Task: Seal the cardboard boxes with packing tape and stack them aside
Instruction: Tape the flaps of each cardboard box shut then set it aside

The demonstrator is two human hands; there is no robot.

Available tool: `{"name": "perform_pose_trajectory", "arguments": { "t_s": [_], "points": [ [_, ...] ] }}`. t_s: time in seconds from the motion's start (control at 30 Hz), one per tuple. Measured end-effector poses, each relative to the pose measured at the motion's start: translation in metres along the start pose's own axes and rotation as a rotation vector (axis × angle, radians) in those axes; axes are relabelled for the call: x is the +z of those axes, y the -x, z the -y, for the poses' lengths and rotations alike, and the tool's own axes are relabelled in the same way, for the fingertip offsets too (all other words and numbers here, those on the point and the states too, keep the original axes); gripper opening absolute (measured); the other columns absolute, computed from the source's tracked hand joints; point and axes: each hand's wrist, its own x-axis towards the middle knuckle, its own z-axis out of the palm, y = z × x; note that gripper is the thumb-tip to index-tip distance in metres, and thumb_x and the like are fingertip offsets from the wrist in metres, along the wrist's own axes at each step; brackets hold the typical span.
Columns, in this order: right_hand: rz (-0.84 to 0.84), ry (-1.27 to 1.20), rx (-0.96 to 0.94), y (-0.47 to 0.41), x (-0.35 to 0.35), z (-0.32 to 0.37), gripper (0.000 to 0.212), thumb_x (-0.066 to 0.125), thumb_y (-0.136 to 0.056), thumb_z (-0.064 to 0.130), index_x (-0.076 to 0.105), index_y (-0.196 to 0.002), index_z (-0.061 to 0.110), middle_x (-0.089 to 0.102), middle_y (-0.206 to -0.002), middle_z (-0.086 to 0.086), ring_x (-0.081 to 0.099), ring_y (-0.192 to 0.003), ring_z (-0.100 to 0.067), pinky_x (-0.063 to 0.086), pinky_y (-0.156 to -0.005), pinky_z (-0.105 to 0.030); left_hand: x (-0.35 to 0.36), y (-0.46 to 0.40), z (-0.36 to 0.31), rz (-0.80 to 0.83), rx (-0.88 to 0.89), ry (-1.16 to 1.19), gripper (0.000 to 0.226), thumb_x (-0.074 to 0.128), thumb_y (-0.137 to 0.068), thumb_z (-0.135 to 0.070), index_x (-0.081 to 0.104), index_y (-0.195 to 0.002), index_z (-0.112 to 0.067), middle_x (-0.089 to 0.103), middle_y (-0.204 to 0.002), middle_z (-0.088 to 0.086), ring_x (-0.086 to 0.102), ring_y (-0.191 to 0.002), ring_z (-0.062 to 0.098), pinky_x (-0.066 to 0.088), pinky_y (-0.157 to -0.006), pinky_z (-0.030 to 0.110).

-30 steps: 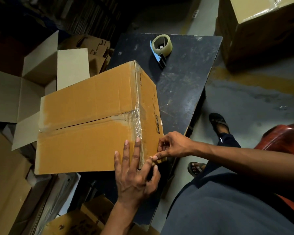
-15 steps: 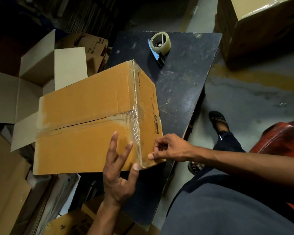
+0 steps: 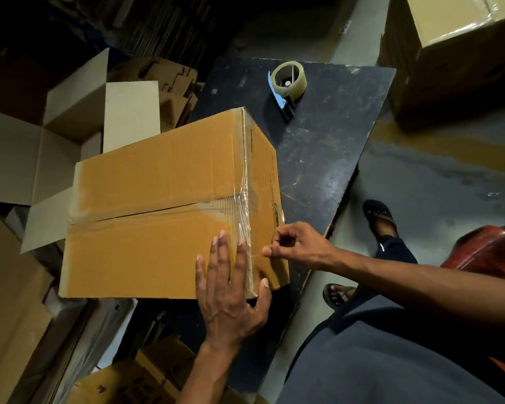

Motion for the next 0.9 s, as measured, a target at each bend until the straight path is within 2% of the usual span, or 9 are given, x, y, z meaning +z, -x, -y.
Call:
{"name": "perform_pose_trajectory", "arguments": {
  "t_s": [0.17, 0.27, 0.33, 0.4, 0.43, 0.5, 0.6, 0.7, 0.9],
  "points": [
    [-0.037, 0.025, 0.048, -0.014, 0.009, 0.015, 0.062, 0.074, -0.071, 0.072, 0.061, -0.073, 0.011, 0.055, -0.059, 0.012, 0.048, -0.057, -0.004, 0.039, -0.057, -0.028, -0.004, 0.0, -0.003, 0.058, 0.017, -0.025, 0.087, 0.057, -0.087, -0.056, 0.034, -0.159, -0.012, 0.021, -0.168, 0.023, 0.02, -0.157, 0.037, 0.026, -0.118, 0.069],
    [0.005, 0.038, -0.004, -0.01, -0.003, 0.005, 0.05, 0.076, -0.083, 0.06, 0.062, -0.077, 0.012, 0.059, -0.067, 0.007, 0.054, -0.063, -0.008, 0.043, -0.058, -0.028, -0.012, -0.003, -0.005, 0.066, 0.014, 0.052, 0.087, 0.055, -0.089, -0.06, 0.035, -0.159, -0.014, 0.019, -0.169, 0.022, 0.018, -0.158, 0.037, 0.022, -0.12, 0.069],
    [-0.066, 0.076, -0.013, -0.003, -0.009, 0.003, 0.041, 0.071, -0.092, 0.053, 0.063, -0.083, 0.014, 0.062, -0.075, 0.002, 0.056, -0.067, -0.006, 0.045, -0.06, -0.028, -0.02, -0.008, -0.005, 0.045, -0.022, 0.188, 0.079, 0.05, -0.093, -0.056, 0.037, -0.158, -0.014, 0.021, -0.17, 0.017, 0.017, -0.158, 0.033, 0.019, -0.122, 0.067],
    [-0.258, 0.181, -0.077, 0.004, -0.008, 0.014, 0.039, 0.055, -0.1, 0.056, 0.064, -0.1, 0.018, 0.064, -0.096, 0.003, 0.058, -0.086, -0.002, 0.048, -0.073, -0.03, -0.028, -0.02, -0.002, -0.002, -0.09, 0.32, 0.065, 0.043, -0.099, -0.045, 0.04, -0.157, -0.014, 0.025, -0.169, 0.012, 0.019, -0.159, 0.026, 0.019, -0.123, 0.065],
    [-0.358, 0.229, -0.12, 0.003, -0.003, 0.024, 0.044, 0.046, -0.102, 0.057, 0.063, -0.117, 0.019, 0.064, -0.116, 0.002, 0.057, -0.106, -0.004, 0.049, -0.087, -0.033, -0.03, -0.028, 0.0, -0.032, -0.134, 0.356, 0.06, 0.04, -0.102, -0.039, 0.041, -0.156, -0.013, 0.028, -0.169, 0.011, 0.019, -0.159, 0.023, 0.021, -0.123, 0.064],
    [-0.456, 0.248, -0.218, -0.006, 0.013, 0.054, 0.063, 0.032, -0.104, 0.057, 0.041, -0.153, 0.018, 0.038, -0.161, -0.004, 0.033, -0.149, -0.014, 0.033, -0.119, -0.043, -0.027, -0.045, 0.004, -0.078, -0.225, 0.4, 0.055, 0.033, -0.105, -0.032, 0.04, -0.156, -0.011, 0.03, -0.167, 0.009, 0.021, -0.158, 0.019, 0.023, -0.124, 0.061],
    [-0.454, 0.272, -0.324, -0.029, 0.048, 0.081, 0.087, 0.008, -0.103, 0.067, 0.001, -0.164, 0.005, -0.01, -0.173, -0.008, -0.006, -0.16, -0.02, 0.005, -0.129, -0.054, -0.017, -0.057, 0.006, -0.049, -0.262, 0.43, 0.057, 0.027, -0.106, -0.03, 0.033, -0.159, -0.01, 0.025, -0.169, 0.004, 0.017, -0.159, 0.015, 0.019, -0.127, 0.056],
    [-0.454, 0.222, -0.305, -0.04, 0.067, 0.07, 0.097, 0.002, -0.097, 0.075, -0.006, -0.162, 0.003, -0.019, -0.171, -0.008, -0.013, -0.159, -0.021, 0.001, -0.125, -0.065, -0.009, -0.056, 0.008, 0.059, -0.214, 0.407, 0.061, 0.026, -0.104, -0.029, 0.022, -0.163, -0.017, 0.016, -0.171, -0.004, 0.008, -0.16, 0.014, 0.011, -0.129, 0.055],
    [-0.333, 0.29, -0.259, -0.037, 0.058, 0.032, 0.098, -0.002, -0.094, 0.078, -0.014, -0.162, 0.009, -0.024, -0.17, -0.001, -0.016, -0.158, -0.02, -0.008, -0.125, -0.062, -0.011, -0.06, 0.006, 0.196, -0.177, 0.354, 0.061, 0.027, -0.101, -0.031, 0.023, -0.162, -0.026, 0.015, -0.169, -0.013, 0.003, -0.158, 0.005, 0.007, -0.129, 0.054]
  ]
}}
